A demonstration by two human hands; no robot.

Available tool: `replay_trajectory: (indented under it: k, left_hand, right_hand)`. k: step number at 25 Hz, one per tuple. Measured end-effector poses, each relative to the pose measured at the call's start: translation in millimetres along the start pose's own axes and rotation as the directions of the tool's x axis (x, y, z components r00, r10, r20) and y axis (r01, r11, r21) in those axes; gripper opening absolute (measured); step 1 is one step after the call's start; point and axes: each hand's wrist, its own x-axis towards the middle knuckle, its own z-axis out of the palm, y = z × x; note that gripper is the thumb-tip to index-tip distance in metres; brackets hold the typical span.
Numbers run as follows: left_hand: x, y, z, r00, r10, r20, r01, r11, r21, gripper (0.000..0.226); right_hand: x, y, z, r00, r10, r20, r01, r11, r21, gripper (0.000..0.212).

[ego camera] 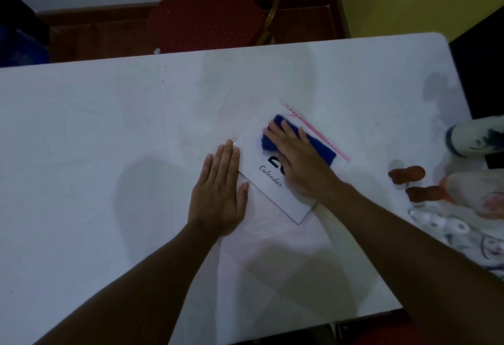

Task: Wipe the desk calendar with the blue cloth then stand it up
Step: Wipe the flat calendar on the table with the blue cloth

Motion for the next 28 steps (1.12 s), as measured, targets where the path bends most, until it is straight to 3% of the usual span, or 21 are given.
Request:
replay_trajectory:
  k: [3, 6, 11, 16, 18, 28]
  left_hand:
    - [0.0, -0.2, 0.2, 1.000, -0.004, 0.004, 0.004, 1.000, -0.001, 0.076]
    - [-0.9, 1.3, -1.1, 1.000, -0.002, -0.005, 0.002, 1.000, -0.005, 0.075]
    - [-1.2, 2.0, -2.1, 1.000, -0.003, -0.022, 0.003, 1.000, -0.009, 0.076]
    - [-1.1, 0.9, -1.6, 1.000, 0.001, -0.011, -0.001, 1.000, 0.008, 0.075]
    - [-1.2, 1.2, -2.3, 1.000, -0.003, -0.005, 0.003, 1.000, 0.007, 0.075]
    - [-1.7, 3.4, -6.6, 1.000, 0.006, -0.026, -0.006, 1.000, 0.006, 0.075]
  right_hand:
    - [36.5, -7.5, 2.9, 0.994, 0.093, -0.051, -0.092, 0.996, 0.013, 0.054]
    - [11.5, -11.3, 9.4, 0.983, 0.138, -0.124, -0.132, 0.990, 0.059, 0.054]
    - [-28.2, -12.2, 15.1, 0.881, 0.403, -0.246, -0.360, 0.910, 0.204, 0.048]
    - [19.6, -18.4, 10.4, 0.968, 0.161, -0.190, -0.147, 0.985, 0.087, 0.052]
    - [41.9, -17.6, 7.6, 0.977, 0.135, -0.165, -0.122, 0.989, 0.086, 0.054]
    - [-41.2, -17.0, 24.8, 0.879, 0.359, -0.314, -0.341, 0.933, 0.111, 0.048]
